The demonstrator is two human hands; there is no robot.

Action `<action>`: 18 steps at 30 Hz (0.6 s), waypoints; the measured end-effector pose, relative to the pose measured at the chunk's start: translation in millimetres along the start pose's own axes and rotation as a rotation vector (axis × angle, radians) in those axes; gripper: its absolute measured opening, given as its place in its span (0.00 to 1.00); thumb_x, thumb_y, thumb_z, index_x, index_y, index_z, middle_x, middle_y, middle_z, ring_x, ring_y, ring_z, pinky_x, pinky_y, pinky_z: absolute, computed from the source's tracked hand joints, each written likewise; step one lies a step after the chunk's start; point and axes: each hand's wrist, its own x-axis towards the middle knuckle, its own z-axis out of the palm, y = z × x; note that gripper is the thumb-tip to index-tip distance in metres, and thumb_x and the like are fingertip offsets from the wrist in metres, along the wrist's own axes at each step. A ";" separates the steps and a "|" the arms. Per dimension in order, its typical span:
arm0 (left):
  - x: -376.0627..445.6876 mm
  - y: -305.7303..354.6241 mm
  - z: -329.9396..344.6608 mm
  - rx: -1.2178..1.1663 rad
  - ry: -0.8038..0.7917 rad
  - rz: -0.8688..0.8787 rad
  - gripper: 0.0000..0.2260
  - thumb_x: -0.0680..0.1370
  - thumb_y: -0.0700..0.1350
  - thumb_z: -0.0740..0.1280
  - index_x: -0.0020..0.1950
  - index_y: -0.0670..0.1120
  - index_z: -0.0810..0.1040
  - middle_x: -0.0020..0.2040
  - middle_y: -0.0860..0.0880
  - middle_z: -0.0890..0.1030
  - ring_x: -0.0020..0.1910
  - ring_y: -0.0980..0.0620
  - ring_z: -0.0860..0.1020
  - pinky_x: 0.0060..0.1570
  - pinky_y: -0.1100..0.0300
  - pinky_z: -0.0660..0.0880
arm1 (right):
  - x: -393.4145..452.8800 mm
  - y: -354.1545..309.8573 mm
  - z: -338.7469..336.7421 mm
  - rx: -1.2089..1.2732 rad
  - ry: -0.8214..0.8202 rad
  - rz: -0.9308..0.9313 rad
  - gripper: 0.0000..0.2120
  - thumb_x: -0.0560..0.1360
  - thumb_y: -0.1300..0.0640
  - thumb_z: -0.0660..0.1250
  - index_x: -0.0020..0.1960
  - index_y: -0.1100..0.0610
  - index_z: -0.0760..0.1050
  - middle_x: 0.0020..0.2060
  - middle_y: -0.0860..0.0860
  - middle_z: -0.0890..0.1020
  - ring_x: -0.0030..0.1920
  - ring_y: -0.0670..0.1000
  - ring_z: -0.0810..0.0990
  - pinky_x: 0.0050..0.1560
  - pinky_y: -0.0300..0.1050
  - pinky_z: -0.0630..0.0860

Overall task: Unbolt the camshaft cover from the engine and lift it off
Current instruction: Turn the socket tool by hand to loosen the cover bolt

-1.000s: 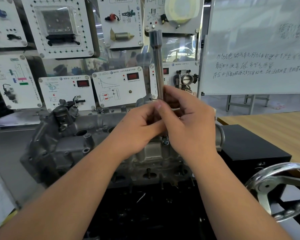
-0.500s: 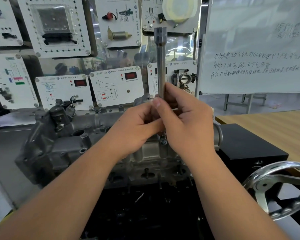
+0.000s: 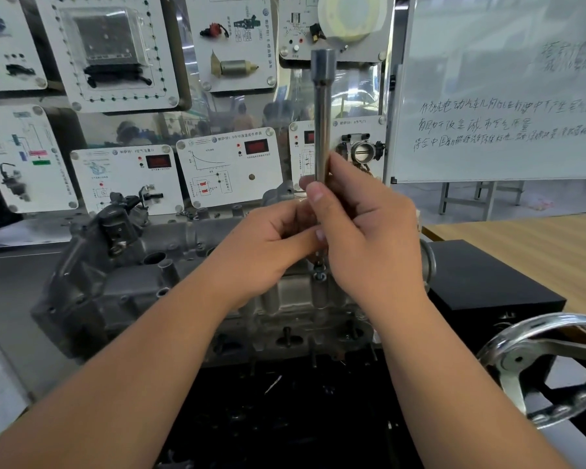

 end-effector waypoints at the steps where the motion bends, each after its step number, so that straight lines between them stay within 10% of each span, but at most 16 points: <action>1: -0.9 0.1 -0.7 -0.009 -0.007 -0.013 0.09 0.76 0.59 0.68 0.51 0.59 0.85 0.50 0.52 0.87 0.54 0.52 0.85 0.60 0.48 0.80 | -0.6 -0.4 1.0 0.004 -0.014 0.002 0.21 0.81 0.55 0.64 0.73 0.54 0.74 0.51 0.40 0.85 0.53 0.38 0.82 0.53 0.37 0.80; 5: -1.7 1.9 -1.1 0.024 -0.015 -0.037 0.18 0.76 0.63 0.66 0.56 0.53 0.85 0.53 0.47 0.87 0.57 0.41 0.84 0.63 0.35 0.76 | -0.6 -0.6 1.7 0.016 -0.024 -0.012 0.23 0.82 0.56 0.63 0.76 0.50 0.67 0.47 0.31 0.81 0.51 0.39 0.83 0.53 0.42 0.81; 11: -1.7 1.4 0.9 0.050 0.057 -0.020 0.19 0.73 0.60 0.70 0.54 0.47 0.83 0.50 0.46 0.87 0.53 0.41 0.84 0.58 0.35 0.78 | 0.5 -0.8 1.7 -0.038 0.056 -0.038 0.17 0.78 0.55 0.69 0.66 0.53 0.79 0.46 0.36 0.82 0.50 0.38 0.81 0.50 0.31 0.77; 18: -2.7 2.7 -1.2 0.028 0.006 -0.031 0.16 0.78 0.62 0.66 0.56 0.55 0.85 0.53 0.50 0.87 0.56 0.46 0.84 0.62 0.37 0.77 | -1.2 -0.6 1.6 -0.029 -0.020 -0.027 0.22 0.82 0.57 0.63 0.75 0.50 0.69 0.45 0.31 0.81 0.50 0.39 0.83 0.50 0.43 0.82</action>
